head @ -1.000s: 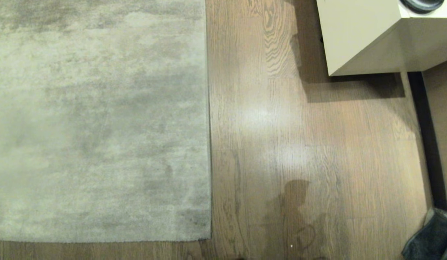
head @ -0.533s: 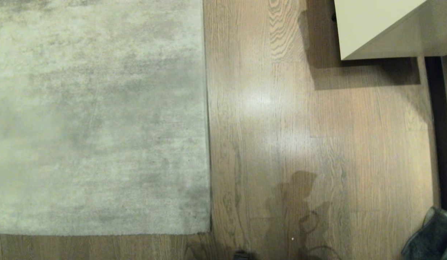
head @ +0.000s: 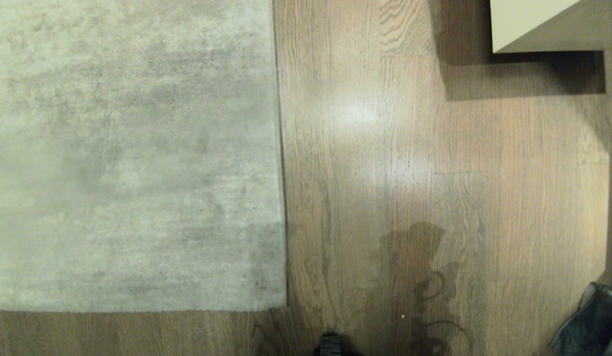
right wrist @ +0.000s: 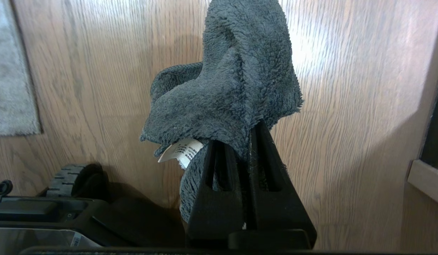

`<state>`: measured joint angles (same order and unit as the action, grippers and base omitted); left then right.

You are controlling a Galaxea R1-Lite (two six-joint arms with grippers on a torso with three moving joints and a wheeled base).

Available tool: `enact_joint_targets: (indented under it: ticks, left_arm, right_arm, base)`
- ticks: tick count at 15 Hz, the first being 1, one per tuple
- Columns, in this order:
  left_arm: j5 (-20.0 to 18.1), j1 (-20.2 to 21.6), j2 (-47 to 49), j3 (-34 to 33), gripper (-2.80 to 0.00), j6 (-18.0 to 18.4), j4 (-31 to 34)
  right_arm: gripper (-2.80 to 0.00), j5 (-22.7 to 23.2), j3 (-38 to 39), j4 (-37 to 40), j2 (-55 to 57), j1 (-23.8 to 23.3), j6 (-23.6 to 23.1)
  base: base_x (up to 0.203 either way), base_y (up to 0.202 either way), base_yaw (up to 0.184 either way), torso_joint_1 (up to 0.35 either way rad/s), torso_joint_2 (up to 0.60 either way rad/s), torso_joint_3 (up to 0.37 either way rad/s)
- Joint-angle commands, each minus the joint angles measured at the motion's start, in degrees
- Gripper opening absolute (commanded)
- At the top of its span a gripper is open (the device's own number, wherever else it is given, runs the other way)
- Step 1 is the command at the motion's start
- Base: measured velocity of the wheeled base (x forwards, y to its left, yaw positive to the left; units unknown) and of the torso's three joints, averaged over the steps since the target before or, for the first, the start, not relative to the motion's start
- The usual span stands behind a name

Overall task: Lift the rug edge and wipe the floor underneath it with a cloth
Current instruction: Lift up the carpet

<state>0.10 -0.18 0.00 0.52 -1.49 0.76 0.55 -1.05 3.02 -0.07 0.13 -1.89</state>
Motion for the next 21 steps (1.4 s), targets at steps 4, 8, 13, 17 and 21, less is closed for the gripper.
enact_joint_targets:
  ticks: [4,8,13,17,21]
  left_arm:
    - [-0.01,0.01,0.09,0.00,-2.80,-0.09,0.04]
    - [-0.01,0.01,0.09,0.00,-2.80,-0.09,0.04]
    - [-0.01,0.01,0.09,0.00,-2.80,-0.09,0.04]
    - [-0.01,0.01,0.09,0.00,-2.80,-0.09,0.04]
    - [-0.01,0.01,0.09,0.00,-2.80,-0.01,0.04]
  right_arm:
    - [-2.80,0.02,-0.01,0.05,0.07,0.04,-0.04]
    - [-2.80,-0.01,-0.01,0.05,0.07,-0.05,-0.04]
    - [-2.80,0.07,-0.01,-0.02,0.07,0.03,-0.04]
    - [-2.80,0.07,-0.01,0.01,0.07,-0.02,-0.04]
    - [-2.80,0.07,-0.01,-0.03,0.07,0.04,-0.04]
  base:
    - [0.000,0.000,0.000,0.003,0.00,-0.193]
    - [0.000,0.000,0.000,0.004,0.00,-0.198]
    - [0.000,0.000,0.000,0.005,0.00,-0.182]
    - [0.000,0.000,0.000,0.003,0.00,-0.023]
    - [0.000,0.000,0.000,0.000,0.00,0.000]
